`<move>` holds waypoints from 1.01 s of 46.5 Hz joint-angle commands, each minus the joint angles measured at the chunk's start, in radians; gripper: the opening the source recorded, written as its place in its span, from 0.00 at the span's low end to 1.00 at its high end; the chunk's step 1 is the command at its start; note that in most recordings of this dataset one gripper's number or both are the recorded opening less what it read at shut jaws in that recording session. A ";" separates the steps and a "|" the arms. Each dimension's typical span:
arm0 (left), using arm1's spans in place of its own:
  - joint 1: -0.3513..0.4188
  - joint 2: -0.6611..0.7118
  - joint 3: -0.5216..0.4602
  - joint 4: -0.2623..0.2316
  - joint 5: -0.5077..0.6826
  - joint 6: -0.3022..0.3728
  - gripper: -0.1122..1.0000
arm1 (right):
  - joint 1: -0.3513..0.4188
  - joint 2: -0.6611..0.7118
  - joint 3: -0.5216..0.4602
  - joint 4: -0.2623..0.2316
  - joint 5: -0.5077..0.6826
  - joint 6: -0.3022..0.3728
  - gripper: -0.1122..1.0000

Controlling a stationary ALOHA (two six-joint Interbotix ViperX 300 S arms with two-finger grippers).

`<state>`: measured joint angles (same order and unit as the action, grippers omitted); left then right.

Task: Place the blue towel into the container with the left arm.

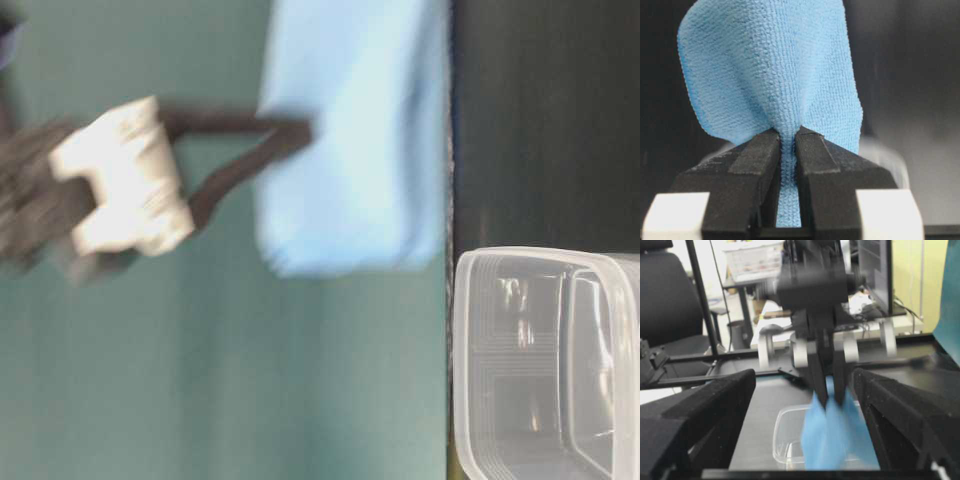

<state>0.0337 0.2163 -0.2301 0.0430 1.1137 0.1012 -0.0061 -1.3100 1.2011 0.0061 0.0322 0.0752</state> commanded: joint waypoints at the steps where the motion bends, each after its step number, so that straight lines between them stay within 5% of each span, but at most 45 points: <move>1: 0.002 -0.120 0.060 0.003 0.026 0.000 0.15 | -0.003 0.006 -0.006 0.002 -0.006 0.000 0.79; 22: 0.002 -0.399 0.505 0.003 -0.137 -0.017 0.15 | -0.011 -0.005 -0.009 0.002 -0.009 0.002 0.79; 47: 0.014 -0.388 0.561 0.003 -0.199 -0.006 0.15 | -0.011 -0.003 -0.009 0.002 -0.005 0.003 0.79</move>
<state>0.0445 -0.1626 0.3375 0.0430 0.9219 0.0890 -0.0153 -1.3223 1.2011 0.0061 0.0322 0.0767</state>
